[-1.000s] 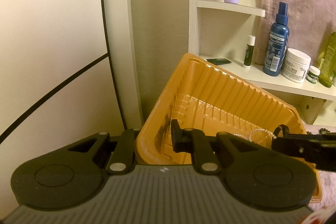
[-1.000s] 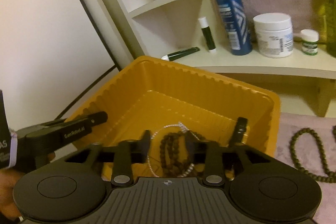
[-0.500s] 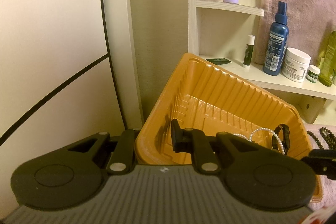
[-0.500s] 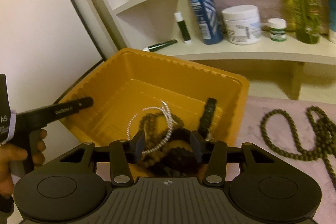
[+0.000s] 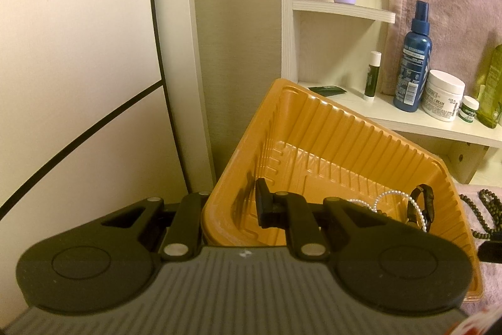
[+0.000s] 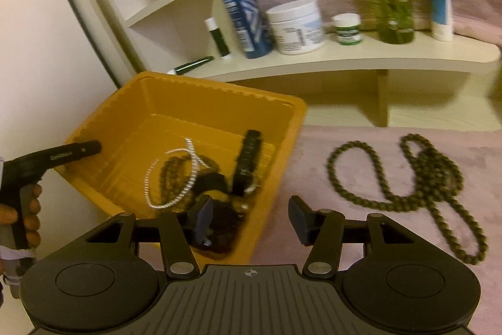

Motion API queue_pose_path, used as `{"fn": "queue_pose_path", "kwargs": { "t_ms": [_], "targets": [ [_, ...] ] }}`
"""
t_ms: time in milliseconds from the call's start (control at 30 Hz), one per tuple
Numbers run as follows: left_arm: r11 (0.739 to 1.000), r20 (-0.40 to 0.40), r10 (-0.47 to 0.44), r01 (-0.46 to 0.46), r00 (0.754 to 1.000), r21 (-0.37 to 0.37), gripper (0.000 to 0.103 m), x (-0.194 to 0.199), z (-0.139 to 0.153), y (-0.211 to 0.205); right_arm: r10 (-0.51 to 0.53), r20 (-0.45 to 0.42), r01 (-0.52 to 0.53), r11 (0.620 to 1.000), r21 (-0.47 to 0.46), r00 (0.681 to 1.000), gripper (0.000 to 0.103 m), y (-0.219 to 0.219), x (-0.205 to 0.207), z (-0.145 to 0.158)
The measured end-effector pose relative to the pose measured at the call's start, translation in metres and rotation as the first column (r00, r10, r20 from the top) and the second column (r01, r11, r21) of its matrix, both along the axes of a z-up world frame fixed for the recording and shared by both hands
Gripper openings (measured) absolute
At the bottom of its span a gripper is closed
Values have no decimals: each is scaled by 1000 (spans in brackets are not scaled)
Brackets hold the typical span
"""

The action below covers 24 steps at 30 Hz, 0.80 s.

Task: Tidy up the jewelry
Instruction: 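Grasp a dark bead necklace from the mat with the right tool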

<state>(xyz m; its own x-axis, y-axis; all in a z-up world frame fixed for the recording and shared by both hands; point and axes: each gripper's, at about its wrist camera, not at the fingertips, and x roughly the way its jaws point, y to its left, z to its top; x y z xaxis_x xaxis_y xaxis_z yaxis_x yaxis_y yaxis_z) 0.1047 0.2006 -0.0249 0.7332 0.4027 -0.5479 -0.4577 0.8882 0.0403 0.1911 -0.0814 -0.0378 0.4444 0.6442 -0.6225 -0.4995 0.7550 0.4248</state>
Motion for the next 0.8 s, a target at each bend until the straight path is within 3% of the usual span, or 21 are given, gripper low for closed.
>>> {"fn": "queue_pose_path", "kwargs": {
  "t_ms": [800],
  "targets": [
    [1000, -10, 0, 0, 1000, 13, 14, 3, 0, -1, -233, -4, 230, 964, -132, 972, 58, -104, 13, -22]
  ]
}}
